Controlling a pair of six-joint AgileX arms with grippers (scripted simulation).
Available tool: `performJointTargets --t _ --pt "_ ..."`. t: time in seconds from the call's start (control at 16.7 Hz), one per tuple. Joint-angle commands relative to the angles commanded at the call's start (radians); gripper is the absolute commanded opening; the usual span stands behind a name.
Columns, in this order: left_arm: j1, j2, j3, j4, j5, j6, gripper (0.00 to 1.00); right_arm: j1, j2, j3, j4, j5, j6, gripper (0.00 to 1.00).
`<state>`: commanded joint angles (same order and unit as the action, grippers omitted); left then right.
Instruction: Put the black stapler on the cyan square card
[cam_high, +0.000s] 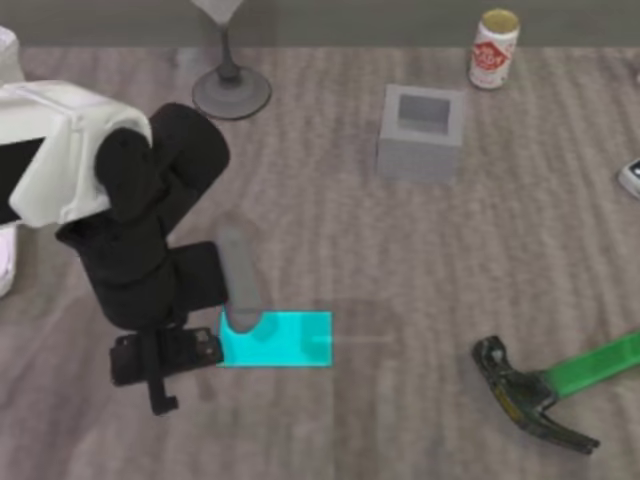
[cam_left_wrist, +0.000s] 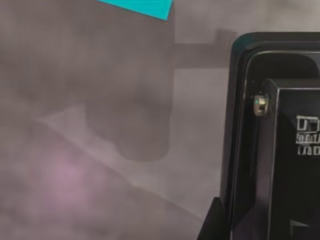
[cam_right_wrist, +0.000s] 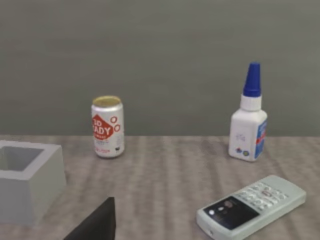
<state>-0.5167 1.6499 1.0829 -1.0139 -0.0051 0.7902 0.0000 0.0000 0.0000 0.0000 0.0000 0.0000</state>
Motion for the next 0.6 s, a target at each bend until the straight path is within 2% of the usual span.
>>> performJointTargets --t 0.42,0.6 --pt "-0.002 -0.031 0.031 -0.049 0.000 -0.002 0.00 0.000 0.000 0.000 0.000 0.000 0.000 1.00" --pt "-0.010 -0.012 0.056 -0.059 0.000 -0.060 0.00 0.000 0.000 0.000 0.000 0.000 0.000 1.00"
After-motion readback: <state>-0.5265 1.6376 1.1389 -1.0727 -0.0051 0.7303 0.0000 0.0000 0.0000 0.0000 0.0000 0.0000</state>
